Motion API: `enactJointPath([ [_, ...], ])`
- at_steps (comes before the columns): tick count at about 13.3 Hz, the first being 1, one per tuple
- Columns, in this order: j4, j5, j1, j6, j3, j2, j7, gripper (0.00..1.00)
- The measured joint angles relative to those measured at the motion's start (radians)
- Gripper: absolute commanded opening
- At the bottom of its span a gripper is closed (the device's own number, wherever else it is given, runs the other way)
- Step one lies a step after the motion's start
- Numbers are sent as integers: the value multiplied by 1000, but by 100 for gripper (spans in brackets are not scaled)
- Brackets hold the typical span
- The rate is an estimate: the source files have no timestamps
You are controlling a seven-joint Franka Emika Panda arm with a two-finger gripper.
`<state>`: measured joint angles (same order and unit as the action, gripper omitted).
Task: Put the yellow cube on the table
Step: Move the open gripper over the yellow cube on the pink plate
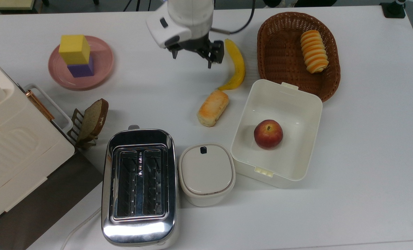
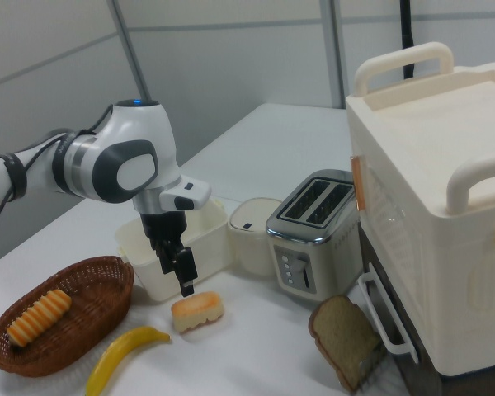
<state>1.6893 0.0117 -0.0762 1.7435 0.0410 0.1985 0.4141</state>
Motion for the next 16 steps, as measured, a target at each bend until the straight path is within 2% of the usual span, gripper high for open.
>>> enactJointPath([
  [4, 4, 4, -7, 25, 0, 18, 102, 100],
  [6, 4, 8, -3, 22, -4, 15, 79, 100],
  [7, 2, 14, -3, 1, -14, 10, 22, 100],
  [9, -2, 16, -2, -66, -81, -14, -171, 100],
  [11, -3, 16, 6, -94, -180, -48, -343, 100],
  [16, -4, 18, 16, -96, -384, -76, -624, 100],
])
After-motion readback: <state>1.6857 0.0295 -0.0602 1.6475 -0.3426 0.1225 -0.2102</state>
